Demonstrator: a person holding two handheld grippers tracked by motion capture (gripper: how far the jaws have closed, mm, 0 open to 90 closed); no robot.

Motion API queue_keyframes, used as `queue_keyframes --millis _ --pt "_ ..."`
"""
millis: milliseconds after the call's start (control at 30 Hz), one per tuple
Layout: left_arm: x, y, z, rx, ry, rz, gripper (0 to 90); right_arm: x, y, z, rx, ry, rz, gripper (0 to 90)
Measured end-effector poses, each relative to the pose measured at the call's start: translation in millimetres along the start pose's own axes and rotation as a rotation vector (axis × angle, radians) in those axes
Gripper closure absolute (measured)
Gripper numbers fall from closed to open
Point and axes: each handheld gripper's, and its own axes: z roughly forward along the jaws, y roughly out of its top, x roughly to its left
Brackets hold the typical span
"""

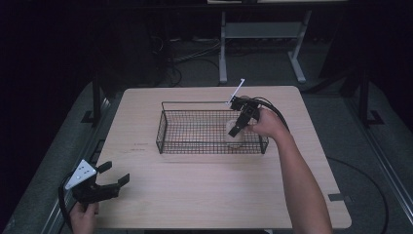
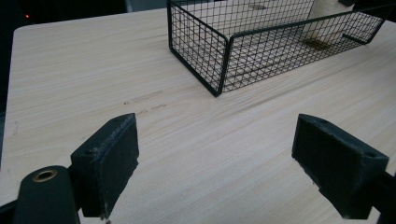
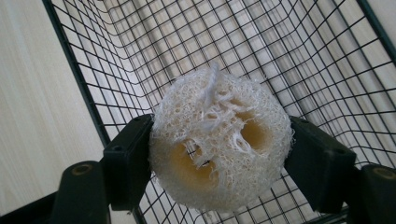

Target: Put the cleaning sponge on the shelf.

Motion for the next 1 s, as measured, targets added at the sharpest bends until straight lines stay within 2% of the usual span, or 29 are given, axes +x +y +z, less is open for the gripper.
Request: queue_keyframes --millis 533,800,1000 --pt "0.5 -0.1 1.7 0.003 0.003 -0.006 13.9 -5.7 -4.4 12.8 -0.012 0.011 0.016 27.6" --pt "0.5 -0.2 2.1 0.003 0.001 -0.005 14.0 -4.5 -5.1 11.0 -0.012 0.01 0.017 26.2" --pt "0.5 -0.3 1.6 0.001 0.0 -0.004 13.9 -1.4 -5.6 2.2 -0.031 -0.007 0.022 20.5"
